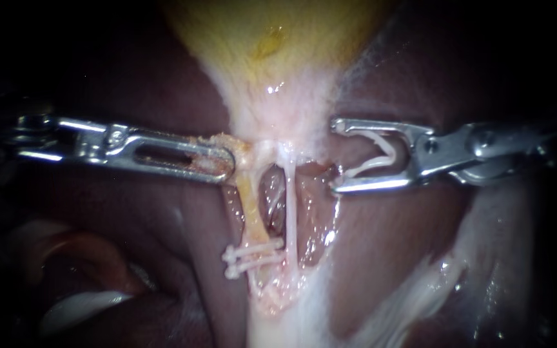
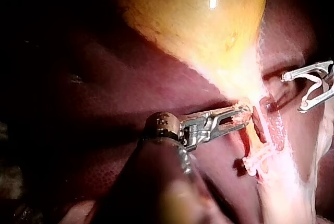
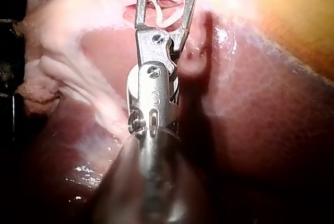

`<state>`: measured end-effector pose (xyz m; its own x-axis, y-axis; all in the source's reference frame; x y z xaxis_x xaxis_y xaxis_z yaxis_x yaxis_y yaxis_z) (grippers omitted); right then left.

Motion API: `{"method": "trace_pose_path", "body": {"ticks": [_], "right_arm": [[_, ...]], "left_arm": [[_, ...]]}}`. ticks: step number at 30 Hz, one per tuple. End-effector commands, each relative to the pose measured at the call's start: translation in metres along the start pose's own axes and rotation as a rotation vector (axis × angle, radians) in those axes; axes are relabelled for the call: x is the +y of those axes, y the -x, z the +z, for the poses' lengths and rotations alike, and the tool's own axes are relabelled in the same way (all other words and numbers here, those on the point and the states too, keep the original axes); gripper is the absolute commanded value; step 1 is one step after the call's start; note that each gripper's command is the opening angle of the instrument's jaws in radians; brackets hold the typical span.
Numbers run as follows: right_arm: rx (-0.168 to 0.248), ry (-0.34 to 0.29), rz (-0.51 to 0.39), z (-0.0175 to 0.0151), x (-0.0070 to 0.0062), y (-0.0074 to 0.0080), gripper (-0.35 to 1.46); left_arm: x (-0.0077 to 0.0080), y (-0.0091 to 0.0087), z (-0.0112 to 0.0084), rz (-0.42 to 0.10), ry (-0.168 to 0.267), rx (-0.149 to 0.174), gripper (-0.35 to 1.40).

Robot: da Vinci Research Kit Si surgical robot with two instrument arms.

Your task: Clipping third clip left tube

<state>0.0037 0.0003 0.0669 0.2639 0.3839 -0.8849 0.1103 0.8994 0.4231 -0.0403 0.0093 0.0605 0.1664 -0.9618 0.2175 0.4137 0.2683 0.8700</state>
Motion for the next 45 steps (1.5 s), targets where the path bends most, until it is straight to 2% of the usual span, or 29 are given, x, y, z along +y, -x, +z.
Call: {"method": "trace_pose_path", "body": {"ticks": [1, 14, 19, 27, 38, 45], "right_arm": [[-0.002, -0.005, 0.005, 0.0008, -0.0002, 0.0004, 0.49], [-0.026, -0.056, 0.063, 0.0082, -0.0013, 0.0055, 0.48], [-0.025, -0.075, 0.08, 0.0104, -0.0015, 0.0064, 0.48], [-0.016, -0.104, 0.107, 0.0129, -0.0013, 0.0064, 0.48], [0.096, -0.17, 0.198, 0.0149, -0.0003, 0.0056, 0.44], [0.14, -0.154, 0.226, 0.0147, 0.001, 0.0045, 0.43]], "left_arm": [[0.0, 0.0, 0.0, 0.0, 0.0, 0.0, -0.35], [-0.0002, -0.0001, 0.0, 0.0, 0.0, 0.0, -0.35], [-0.0002, -0.0001, 0.0, 0.006, 0.001, 0.0, -0.35], [-0.0004, -0.0001, 0.0001, 0.006, 0.001, 0.0, -0.35], [-0.0004, 0.0, 0.0002, 0.005, 0.002, -0.001, -0.35], [-0.0004, 0.0, 0.0004, 0.005, 0.002, -0.001, -0.35]]}}
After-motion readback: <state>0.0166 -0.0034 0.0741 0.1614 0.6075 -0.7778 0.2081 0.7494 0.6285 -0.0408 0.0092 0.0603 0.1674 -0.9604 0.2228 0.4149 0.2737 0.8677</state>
